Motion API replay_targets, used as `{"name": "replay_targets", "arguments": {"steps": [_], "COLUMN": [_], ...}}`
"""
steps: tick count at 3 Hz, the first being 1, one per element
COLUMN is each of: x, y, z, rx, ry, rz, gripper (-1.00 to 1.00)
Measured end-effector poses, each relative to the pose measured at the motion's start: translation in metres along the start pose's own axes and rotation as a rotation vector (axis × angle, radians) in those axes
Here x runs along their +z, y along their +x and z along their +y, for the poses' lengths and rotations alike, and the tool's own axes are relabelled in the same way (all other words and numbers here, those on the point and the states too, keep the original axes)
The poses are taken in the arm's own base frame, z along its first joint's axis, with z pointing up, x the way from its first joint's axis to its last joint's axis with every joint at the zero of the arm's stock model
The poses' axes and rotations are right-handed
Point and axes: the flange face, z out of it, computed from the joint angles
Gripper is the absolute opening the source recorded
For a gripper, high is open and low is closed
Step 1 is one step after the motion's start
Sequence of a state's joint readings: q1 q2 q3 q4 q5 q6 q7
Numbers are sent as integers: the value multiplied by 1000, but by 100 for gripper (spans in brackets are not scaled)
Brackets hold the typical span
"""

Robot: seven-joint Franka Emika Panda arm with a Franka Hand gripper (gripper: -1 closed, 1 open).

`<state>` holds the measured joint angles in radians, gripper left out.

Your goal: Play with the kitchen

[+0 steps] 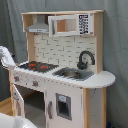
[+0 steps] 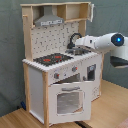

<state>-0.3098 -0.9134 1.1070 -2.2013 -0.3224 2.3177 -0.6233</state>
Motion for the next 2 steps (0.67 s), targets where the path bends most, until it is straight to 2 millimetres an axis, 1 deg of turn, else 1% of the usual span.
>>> {"name": "replay_targets", "arguments": {"steps": [1,2], "x": [8,15], "y": [-7,-10], "z": [1,-2], "rx": [-16,-39], "ry": [74,162], "rz": [6,14], "gripper": [100,100]}}
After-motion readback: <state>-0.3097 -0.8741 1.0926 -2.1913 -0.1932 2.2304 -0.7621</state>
